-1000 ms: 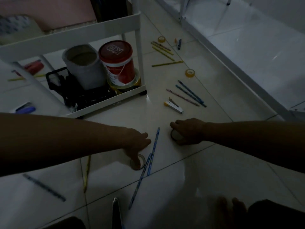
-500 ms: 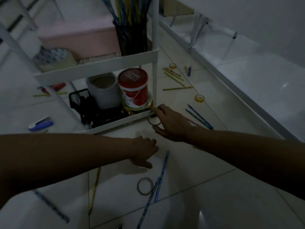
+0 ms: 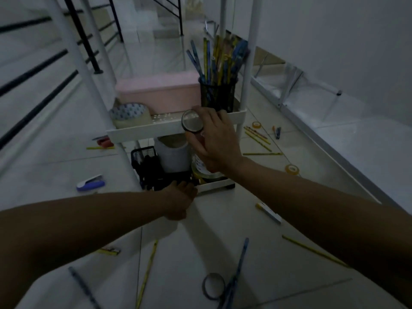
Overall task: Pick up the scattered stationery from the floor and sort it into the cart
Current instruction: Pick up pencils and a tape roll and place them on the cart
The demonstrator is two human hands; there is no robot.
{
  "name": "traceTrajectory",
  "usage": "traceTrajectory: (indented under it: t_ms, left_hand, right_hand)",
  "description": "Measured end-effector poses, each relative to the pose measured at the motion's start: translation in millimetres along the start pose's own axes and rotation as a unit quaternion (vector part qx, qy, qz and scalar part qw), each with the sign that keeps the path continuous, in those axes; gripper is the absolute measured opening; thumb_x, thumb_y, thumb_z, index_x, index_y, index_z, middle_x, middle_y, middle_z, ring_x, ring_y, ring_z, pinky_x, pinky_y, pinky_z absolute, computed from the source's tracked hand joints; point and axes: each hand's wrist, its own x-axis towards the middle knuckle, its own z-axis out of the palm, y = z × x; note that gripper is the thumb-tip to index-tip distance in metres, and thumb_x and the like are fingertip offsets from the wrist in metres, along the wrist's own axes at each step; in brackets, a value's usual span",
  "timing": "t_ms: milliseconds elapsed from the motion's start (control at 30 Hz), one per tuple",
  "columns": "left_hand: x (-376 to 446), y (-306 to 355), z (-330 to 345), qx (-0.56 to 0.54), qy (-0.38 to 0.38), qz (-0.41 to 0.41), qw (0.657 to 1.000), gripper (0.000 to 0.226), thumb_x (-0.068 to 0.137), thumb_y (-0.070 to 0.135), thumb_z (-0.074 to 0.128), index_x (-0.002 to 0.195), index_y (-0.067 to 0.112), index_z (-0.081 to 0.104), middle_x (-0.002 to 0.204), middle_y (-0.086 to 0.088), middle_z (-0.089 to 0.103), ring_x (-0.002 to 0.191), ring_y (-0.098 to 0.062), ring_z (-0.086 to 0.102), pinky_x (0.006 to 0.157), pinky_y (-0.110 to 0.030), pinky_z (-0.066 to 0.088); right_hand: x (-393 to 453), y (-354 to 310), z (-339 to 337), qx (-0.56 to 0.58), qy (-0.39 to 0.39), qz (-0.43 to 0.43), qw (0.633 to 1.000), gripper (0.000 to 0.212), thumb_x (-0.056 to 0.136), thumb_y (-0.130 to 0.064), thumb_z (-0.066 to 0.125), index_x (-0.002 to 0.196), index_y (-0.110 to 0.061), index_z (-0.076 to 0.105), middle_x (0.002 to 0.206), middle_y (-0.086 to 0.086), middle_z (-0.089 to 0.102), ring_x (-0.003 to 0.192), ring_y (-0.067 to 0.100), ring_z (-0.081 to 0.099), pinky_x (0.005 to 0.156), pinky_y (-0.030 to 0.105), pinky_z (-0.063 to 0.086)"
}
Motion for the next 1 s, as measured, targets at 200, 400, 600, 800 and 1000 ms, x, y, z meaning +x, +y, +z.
traceTrajectory:
  t_ms: [200, 400, 600, 800, 1000]
  left_hand:
    - [-18, -4, 4, 0.03, 0.089, -0.004, 0.996, 0.084, 0.086, 0.039, 0.057, 0.149, 0.005, 0.014, 0.153, -0.017, 0.016, 0.137, -0.037, 0.023, 0.109, -0.05, 0.026]
    - [-43, -30, -10, 0.031, 0.342, -0.078, 0.936, 0.083, 0.062, 0.041, 0.069, 0.128, 0.003, 0.036, 0.134, -0.023, 0.042, 0.123, -0.039, 0.038, 0.097, -0.05, 0.034]
    - [-62, -46, -19, -0.016, 0.454, -0.109, 0.884, 0.092, 0.068, 0.036, 0.063, 0.145, 0.004, 0.024, 0.149, -0.019, 0.024, 0.139, -0.036, 0.024, 0.11, -0.049, 0.021]
    - [-55, -34, -30, 0.0, 0.418, -0.135, 0.898, 0.097, 0.068, 0.036, 0.061, 0.148, -0.001, 0.022, 0.154, -0.025, 0.02, 0.144, -0.038, 0.015, 0.116, -0.052, 0.011]
    - [-39, -2, -19, 0.037, 0.282, -0.076, 0.956, 0.095, 0.081, 0.051, 0.051, 0.151, 0.003, 0.008, 0.158, -0.022, 0.003, 0.145, -0.038, 0.002, 0.113, -0.053, 0.006]
  right_hand:
    - [29, -12, 16, -0.052, -0.017, 0.055, 0.997, 0.052, 0.085, -0.043, 0.054, 0.126, -0.012, 0.059, 0.114, 0.006, 0.065, 0.094, 0.033, 0.051, 0.072, 0.04, 0.041]
    - [27, -13, 25, -0.132, -0.064, 0.047, 0.988, 0.047, 0.094, -0.042, 0.04, 0.13, -0.016, 0.057, 0.117, 0.007, 0.064, 0.103, 0.032, 0.05, 0.078, 0.039, 0.026]
    - [10, -1, 19, -0.122, -0.075, -0.011, 0.99, 0.056, 0.091, -0.046, 0.043, 0.132, -0.009, 0.054, 0.129, 0.011, 0.057, 0.107, 0.032, 0.051, 0.083, 0.04, 0.033]
    - [-43, 18, -2, -0.087, -0.045, -0.031, 0.995, 0.056, 0.081, -0.036, 0.061, 0.13, -0.011, 0.05, 0.138, 0.015, 0.044, 0.123, 0.031, 0.038, 0.097, 0.041, 0.031]
    - [-132, 32, -13, -0.036, -0.254, -0.115, 0.96, 0.034, 0.082, -0.034, 0.06, 0.106, -0.01, 0.058, 0.105, 0.016, 0.055, 0.093, 0.031, 0.048, 0.074, 0.04, 0.043]
